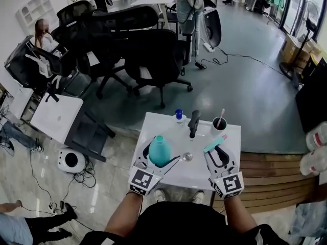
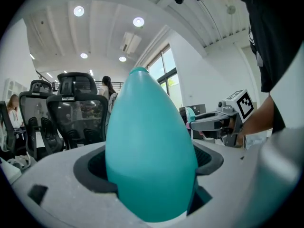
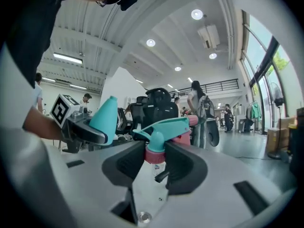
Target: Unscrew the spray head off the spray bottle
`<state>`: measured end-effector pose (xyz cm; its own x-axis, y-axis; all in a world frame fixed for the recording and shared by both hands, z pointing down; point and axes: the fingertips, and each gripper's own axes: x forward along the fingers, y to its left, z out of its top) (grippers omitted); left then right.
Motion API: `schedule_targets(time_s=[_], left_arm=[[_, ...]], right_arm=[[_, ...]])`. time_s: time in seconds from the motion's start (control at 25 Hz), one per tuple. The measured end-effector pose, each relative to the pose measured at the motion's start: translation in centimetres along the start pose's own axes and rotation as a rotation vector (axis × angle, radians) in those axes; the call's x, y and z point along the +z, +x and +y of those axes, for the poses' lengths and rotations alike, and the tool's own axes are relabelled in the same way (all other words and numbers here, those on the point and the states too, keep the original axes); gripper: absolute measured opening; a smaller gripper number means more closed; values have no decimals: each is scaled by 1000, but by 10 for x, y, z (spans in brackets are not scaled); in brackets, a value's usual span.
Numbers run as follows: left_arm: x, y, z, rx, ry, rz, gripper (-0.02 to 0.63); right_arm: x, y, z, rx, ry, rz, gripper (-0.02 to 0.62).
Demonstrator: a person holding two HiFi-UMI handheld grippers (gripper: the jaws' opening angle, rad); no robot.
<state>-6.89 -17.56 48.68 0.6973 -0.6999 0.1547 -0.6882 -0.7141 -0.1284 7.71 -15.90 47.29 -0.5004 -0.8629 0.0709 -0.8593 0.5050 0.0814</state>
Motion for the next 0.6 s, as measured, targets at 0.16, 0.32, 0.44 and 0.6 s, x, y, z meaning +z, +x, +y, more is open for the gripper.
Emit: schedule_targets(time_s=[0.16,0.32,0.44,0.6], left_arm=[[-4,0,3,17,-8,4,472],[-5,2,4,25,-7,1,472],[-2,2,4,33,-10,1,472],[4,2,4,38,-7,-5,472]], right_arm=[[-1,-5,-15,-59,2,-4,138],[-4,-11,-26,-101,0,6,137],[-4,-13,-30,-116,-1,-3,137],[5,-15,-30,-120,-16,-11,137]])
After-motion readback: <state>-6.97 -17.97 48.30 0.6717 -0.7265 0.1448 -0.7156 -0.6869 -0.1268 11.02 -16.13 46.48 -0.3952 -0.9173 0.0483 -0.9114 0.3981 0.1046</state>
